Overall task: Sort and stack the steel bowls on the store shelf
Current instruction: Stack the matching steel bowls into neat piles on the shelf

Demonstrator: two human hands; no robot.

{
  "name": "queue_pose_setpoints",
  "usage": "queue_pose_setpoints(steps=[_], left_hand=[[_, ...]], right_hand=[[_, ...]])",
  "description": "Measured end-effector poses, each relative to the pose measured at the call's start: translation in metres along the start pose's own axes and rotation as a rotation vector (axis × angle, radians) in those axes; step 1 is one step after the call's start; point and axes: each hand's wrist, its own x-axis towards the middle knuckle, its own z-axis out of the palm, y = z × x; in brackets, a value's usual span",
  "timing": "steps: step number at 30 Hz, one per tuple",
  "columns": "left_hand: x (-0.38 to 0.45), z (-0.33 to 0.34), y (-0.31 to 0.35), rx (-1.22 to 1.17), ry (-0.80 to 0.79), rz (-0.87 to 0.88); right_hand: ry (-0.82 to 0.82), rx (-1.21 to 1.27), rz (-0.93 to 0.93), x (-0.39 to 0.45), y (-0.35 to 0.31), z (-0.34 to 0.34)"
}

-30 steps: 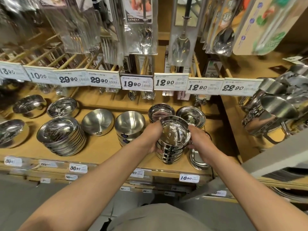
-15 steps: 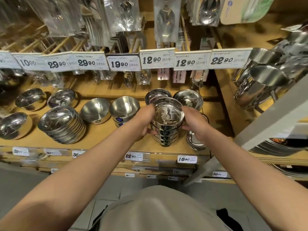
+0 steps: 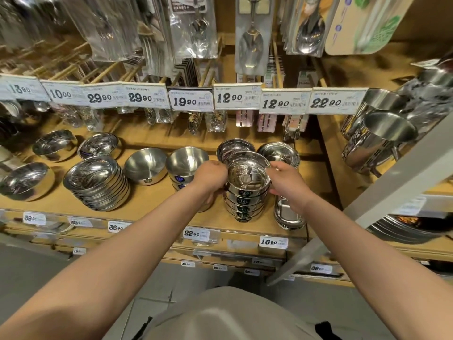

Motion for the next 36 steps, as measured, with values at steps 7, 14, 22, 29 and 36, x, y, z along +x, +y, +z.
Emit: queue_pose_setpoints(steps=[7, 14, 22, 29, 36], left_hand=[[0.001, -0.002, -0.004, -0.049, -0.026, -0.004], [-0.002, -0.008, -0.004, -0.045, -0.059, 0.005], [0.007, -0.043, 0.019, 0.056, 0.035, 0.188], [0.028, -0.098, 0.038, -0.096, 0.022, 0.172], [0.075, -0.141, 0.028, -0.127, 0.090, 0.064]], right_hand=[[-0.015, 0.019, 0.028, -0.002, 0.000, 0.002], [0.021, 0.060, 0.032, 0.000, 0.003, 0.002], [0.192, 0.183, 0.067, 0.008, 0.006, -0.015], [0.311, 0.272, 0.116, 0.017, 0.012, -0.018], [0.339, 0.285, 0.168, 0.040, 0.020, -0.018]])
